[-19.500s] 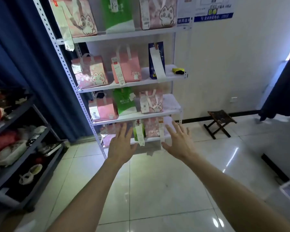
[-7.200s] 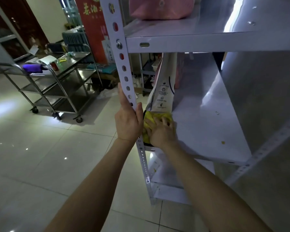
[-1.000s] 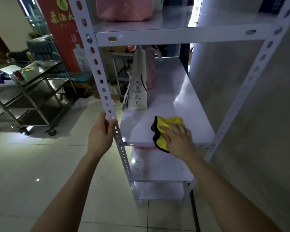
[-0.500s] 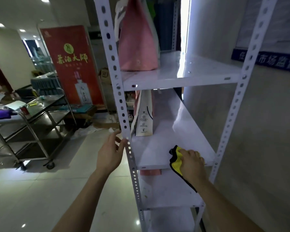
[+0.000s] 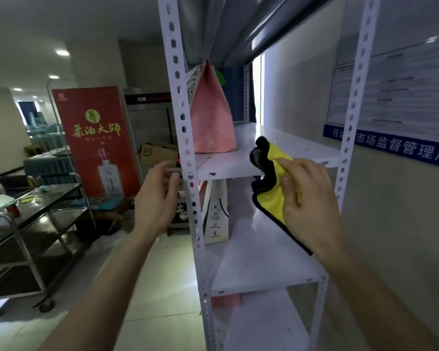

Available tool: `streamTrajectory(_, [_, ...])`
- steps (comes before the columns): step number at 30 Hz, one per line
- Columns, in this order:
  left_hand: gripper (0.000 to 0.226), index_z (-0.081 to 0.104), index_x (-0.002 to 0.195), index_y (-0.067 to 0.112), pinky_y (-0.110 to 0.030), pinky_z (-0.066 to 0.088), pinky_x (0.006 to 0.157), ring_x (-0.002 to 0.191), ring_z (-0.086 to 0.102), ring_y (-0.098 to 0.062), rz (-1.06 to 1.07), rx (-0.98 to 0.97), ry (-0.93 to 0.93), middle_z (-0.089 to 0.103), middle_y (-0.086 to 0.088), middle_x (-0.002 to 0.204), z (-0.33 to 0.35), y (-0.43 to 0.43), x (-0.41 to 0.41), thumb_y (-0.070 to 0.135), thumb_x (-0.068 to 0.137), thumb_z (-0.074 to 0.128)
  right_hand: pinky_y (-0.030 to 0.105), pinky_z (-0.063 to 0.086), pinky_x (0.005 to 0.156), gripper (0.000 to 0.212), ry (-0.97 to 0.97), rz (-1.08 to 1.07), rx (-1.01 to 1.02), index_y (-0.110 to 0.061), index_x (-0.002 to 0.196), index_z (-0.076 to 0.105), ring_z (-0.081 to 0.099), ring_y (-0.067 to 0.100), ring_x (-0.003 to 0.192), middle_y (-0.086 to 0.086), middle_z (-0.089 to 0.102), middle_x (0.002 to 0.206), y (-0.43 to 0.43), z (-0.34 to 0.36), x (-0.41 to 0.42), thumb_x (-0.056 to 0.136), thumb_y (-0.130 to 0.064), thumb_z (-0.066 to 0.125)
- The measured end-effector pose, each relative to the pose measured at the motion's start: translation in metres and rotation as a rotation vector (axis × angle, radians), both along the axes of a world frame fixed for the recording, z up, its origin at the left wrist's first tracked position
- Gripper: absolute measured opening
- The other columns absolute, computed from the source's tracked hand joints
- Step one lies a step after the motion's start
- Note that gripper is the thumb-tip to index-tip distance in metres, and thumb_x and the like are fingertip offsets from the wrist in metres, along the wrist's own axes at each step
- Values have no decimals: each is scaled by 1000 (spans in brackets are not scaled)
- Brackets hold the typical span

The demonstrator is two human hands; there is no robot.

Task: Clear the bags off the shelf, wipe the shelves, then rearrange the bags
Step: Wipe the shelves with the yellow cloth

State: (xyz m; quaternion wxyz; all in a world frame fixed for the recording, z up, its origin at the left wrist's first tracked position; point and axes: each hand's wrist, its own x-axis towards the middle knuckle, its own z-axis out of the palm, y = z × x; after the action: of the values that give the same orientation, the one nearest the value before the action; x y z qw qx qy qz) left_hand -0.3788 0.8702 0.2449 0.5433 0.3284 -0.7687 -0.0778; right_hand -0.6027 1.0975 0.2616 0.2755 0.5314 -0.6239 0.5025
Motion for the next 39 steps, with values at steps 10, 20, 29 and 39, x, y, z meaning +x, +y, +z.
streamTrajectory(10, [66, 11, 170, 49, -50, 58, 105, 133, 63, -9, -185, -148, 112, 55, 11, 158, 136, -14, -37, 61, 112, 41, 46, 44, 107, 40, 209, 213, 520, -30, 145, 61, 53, 27, 127, 0, 65, 136, -132, 125, -26, 108, -19, 50])
streamTrajectory(20, [78, -5, 173, 39, -24, 57, 71, 109, 64, 3, -84, -331, 169, 15, 39, 169, 137, -34, -77, 42, 114, 47, 43, 21, 125, 53, 261, 299, 837, -41, 156, 47, 22, 23, 159, 0, 32, 171, -183, 88, -24, 103, -39, 42])
streamTrajectory(29, [76, -2, 174, 34, -19, 46, 58, 70, 62, -6, -8, -362, 152, 31, 12, 173, 132, -41, -77, 44, 115, 44, 31, 39, 105, 37, 197, 382, 832, -32, 141, 65, 52, 18, 132, -3, 61, 146, -149, 110, -61, 106, -29, 54])
streamTrajectory(39, [74, -3, 173, 37, -19, 43, 54, 72, 61, -9, 98, -356, 167, 42, 12, 163, 131, -36, -80, 42, 116, 43, 38, 45, 108, 40, 175, 375, 824, -29, 144, 64, 55, 21, 135, -1, 61, 149, -187, 110, -12, 108, -33, 46])
